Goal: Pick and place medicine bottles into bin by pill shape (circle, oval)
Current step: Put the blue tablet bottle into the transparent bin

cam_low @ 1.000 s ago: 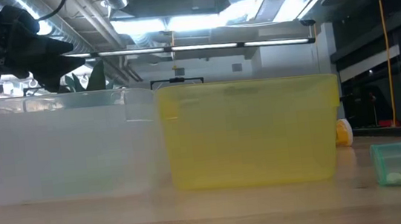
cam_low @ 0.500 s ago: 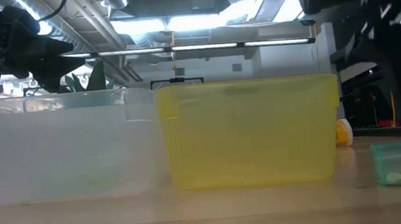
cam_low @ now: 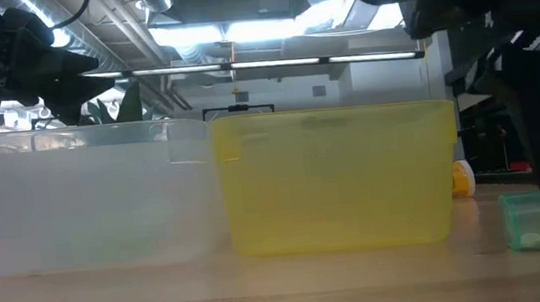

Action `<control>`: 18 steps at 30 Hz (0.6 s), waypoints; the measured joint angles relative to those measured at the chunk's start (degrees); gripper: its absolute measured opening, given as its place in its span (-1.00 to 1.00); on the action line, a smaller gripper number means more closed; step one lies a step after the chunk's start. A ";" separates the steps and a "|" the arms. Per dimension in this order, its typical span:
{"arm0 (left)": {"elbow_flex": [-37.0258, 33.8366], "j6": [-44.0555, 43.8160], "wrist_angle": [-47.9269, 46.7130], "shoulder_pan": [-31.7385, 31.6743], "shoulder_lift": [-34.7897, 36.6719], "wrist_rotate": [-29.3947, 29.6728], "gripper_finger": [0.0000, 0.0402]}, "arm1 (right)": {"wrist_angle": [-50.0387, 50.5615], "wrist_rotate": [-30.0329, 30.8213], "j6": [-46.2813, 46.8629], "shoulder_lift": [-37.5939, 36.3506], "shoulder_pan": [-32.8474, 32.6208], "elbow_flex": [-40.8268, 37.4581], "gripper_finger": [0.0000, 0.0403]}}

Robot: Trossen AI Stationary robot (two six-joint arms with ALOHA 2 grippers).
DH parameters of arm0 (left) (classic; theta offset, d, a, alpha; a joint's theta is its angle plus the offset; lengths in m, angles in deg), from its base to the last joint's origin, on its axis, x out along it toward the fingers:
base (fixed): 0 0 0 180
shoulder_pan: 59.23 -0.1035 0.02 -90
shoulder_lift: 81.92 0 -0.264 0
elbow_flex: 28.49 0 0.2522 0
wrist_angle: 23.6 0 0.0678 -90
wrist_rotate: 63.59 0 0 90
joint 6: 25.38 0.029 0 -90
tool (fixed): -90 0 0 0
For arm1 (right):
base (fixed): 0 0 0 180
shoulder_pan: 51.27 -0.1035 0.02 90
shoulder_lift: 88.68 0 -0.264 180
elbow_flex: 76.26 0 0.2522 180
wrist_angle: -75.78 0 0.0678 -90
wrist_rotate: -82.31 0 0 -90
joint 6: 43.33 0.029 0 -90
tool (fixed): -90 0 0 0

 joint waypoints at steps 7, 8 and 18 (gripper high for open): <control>0.01 0.02 -0.01 -0.01 0.00 0.00 -0.05 | -4.26 -4.06 1.22 0.01 -0.02 -1.09 0.21; 0.00 0.02 0.00 0.01 0.01 0.00 -0.05 | -4.44 -4.24 1.24 0.03 -0.02 -1.11 0.21; 0.00 0.03 -0.02 0.01 0.01 0.00 -0.05 | -0.84 -2.96 2.44 -0.03 -0.04 -1.06 0.21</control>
